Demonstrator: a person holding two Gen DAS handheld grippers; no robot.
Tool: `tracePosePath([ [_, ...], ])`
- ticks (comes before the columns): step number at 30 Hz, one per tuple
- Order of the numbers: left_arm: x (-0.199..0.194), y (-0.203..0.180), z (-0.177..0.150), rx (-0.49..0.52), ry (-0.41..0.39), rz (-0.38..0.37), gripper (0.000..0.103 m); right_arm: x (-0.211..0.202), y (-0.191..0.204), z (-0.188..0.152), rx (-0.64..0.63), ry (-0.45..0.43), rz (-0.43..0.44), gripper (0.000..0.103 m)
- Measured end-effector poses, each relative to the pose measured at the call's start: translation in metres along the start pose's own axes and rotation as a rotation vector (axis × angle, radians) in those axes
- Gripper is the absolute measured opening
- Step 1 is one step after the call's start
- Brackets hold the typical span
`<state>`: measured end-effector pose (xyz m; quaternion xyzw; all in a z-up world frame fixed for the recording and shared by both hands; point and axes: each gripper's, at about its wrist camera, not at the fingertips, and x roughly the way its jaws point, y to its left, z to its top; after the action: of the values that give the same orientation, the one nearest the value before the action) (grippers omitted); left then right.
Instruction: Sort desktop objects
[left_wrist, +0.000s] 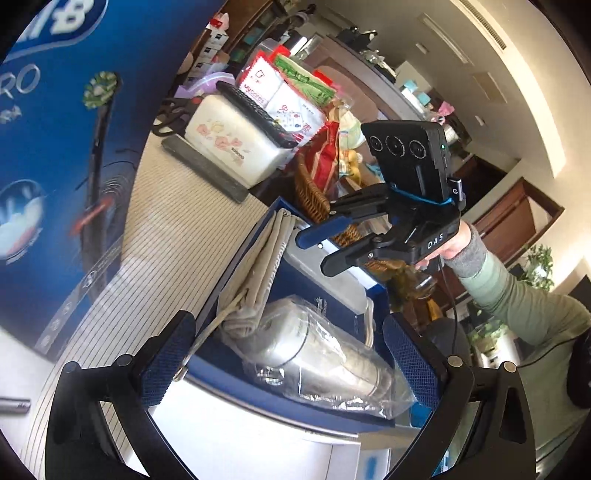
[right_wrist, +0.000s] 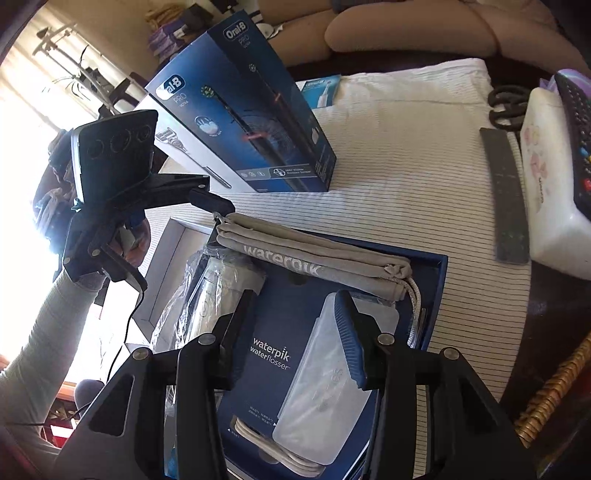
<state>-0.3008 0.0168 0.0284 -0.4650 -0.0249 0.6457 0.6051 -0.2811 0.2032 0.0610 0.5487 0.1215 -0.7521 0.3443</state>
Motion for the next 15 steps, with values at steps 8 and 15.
tracePosePath([
  [8, 0.0000, -0.0055, 0.0015, -0.025, 0.008, 0.070, 0.103, 0.0047, 0.0081, -0.0019, -0.003, -0.003, -0.001, 0.042],
  [15, -0.0013, -0.0046, -0.0042, -0.068, 0.034, 0.091, 0.103, 0.0063, 0.0056, -0.0007, 0.036, -0.060, -0.031, 0.040],
])
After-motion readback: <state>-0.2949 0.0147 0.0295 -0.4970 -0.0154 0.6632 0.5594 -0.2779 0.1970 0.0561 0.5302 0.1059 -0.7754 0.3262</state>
